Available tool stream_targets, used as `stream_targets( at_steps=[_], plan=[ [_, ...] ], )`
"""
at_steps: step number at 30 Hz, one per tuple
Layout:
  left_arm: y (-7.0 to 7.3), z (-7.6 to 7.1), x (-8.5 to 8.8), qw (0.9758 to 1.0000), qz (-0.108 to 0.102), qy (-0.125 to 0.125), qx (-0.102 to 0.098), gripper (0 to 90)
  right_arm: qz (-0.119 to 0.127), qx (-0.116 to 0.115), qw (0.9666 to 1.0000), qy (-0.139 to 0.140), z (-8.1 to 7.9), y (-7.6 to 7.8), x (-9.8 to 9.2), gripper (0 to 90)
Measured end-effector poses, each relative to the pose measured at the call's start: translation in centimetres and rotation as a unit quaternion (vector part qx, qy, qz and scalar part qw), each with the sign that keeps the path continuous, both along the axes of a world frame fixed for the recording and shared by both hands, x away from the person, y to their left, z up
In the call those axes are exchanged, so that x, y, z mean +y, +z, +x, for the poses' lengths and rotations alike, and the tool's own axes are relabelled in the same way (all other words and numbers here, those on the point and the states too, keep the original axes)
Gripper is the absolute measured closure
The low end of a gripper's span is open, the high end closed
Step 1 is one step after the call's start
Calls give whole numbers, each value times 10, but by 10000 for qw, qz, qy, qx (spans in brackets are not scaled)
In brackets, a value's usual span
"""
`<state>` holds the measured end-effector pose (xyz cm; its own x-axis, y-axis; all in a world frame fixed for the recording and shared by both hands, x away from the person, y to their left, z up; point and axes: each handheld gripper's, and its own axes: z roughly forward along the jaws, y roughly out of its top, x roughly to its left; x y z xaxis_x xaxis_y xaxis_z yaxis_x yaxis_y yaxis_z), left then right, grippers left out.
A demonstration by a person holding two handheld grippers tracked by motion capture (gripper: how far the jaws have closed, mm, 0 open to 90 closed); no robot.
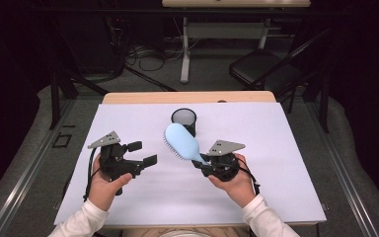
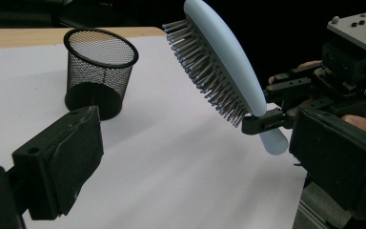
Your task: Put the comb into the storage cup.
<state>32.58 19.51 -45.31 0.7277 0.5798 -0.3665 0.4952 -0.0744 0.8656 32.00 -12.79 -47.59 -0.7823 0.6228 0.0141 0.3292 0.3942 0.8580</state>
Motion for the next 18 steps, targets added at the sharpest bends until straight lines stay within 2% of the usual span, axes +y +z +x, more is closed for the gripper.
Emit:
stream_targets(
  at_steps=[3,6,12,18],
  plan=[
    [1,3,-2,10000,8,19,24,43,7,-20,10000,-24,0,0,0,694],
    [2,6,-2,9999,-69,30,81,43,10,-30,10000,-40,0,0,0,694],
    [6,12,-5,9999,-113,75,67,98,-13,-74,9999,-66,0,-1,0,694],
    [9,16,-9,9994,-307,45,147,111,12,-141,9998,-164,1,-1,-1,694]
  ],
)
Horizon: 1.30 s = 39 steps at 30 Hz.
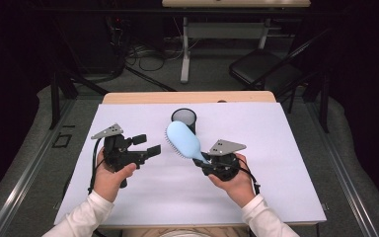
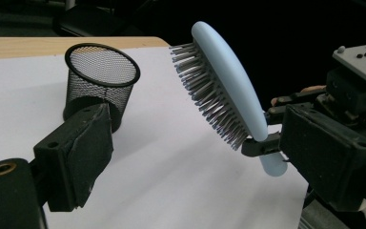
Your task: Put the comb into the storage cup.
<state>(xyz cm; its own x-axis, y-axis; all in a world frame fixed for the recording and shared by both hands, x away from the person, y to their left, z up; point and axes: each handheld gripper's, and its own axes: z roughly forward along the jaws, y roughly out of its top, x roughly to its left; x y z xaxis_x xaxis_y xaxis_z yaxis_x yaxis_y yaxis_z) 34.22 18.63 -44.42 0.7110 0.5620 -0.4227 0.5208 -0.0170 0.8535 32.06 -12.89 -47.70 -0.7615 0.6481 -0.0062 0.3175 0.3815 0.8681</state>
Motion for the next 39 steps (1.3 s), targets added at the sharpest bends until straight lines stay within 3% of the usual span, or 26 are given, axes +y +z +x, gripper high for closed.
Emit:
stream_targets(
  at_steps=[11,29,39],
  plan=[
    [7,7,-6,9996,-276,-54,90,138,-51,-85,9999,-30,-1,-1,1,694],
    [14,17,-21,9988,-119,-104,460,154,-45,-110,9999,-23,-2,-1,2,694],
    [12,25,-27,9965,-140,-96,817,185,-38,-114,9999,-18,-3,-1,2,694]
  ],
)
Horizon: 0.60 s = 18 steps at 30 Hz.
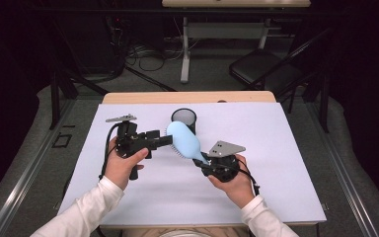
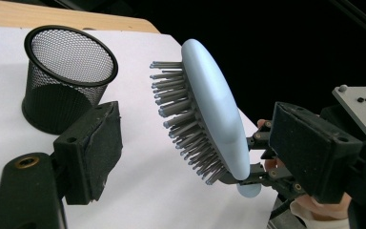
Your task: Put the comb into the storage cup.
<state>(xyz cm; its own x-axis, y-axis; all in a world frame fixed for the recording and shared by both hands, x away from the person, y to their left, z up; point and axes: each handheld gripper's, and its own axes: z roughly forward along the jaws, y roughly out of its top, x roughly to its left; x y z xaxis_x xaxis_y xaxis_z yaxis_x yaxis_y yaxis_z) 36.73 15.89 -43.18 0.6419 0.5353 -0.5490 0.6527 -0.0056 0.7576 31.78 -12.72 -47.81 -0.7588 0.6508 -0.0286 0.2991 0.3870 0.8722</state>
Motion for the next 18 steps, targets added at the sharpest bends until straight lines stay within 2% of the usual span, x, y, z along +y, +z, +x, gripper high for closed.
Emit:
stream_targets(
  at_steps=[4,10,15,18],
  plan=[
    [1,1,-1,9998,-128,18,139,189,-18,-15,10000,6,-1,0,1,694],
    [2,2,-3,9997,-163,-69,173,226,-18,-42,10000,6,-1,0,1,694],
    [2,3,-5,9997,-4,-58,246,230,0,-45,10000,2,-1,0,1,694],
    [1,3,-8,9996,-21,-73,277,235,4,-52,10000,4,-1,0,1,694]
  ],
)
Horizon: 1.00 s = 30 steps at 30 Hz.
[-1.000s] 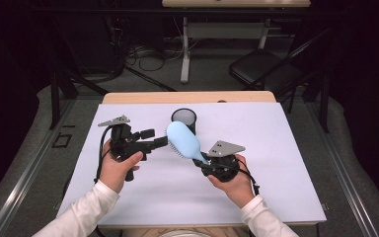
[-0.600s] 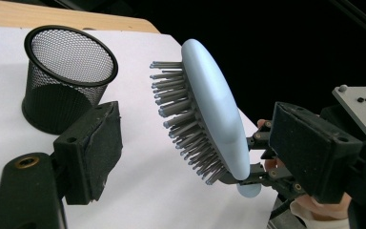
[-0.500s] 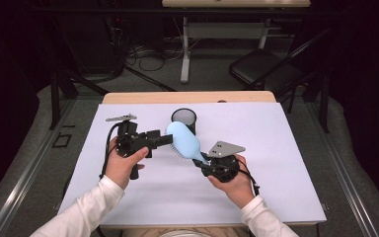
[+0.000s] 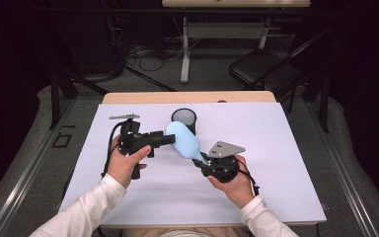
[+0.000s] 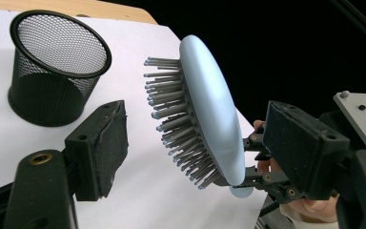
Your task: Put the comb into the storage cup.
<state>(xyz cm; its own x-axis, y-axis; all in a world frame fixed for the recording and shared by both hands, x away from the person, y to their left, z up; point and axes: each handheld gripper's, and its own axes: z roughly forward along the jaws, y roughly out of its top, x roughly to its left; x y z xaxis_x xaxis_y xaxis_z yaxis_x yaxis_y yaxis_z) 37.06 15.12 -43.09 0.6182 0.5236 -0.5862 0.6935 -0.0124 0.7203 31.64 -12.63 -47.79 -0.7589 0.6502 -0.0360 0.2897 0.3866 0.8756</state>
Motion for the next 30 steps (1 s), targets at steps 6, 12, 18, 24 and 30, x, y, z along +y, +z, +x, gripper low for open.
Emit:
stream_targets(
  at_steps=[6,12,18,24,30],
  plan=[
    [0,1,-5,10000,0,-1,49,241,4,2,10000,1,0,0,0,694],
    [-2,3,-9,9999,-2,55,148,249,13,-14,10000,1,0,0,0,694],
    [-3,5,-12,9997,-42,25,225,266,21,-29,10000,5,0,1,0,694],
    [-4,7,-16,9996,-50,17,286,290,18,-25,10000,10,0,0,0,694],
    [-5,9,-18,9994,-81,40,319,310,25,-37,10000,13,-1,1,0,694]
  ],
)
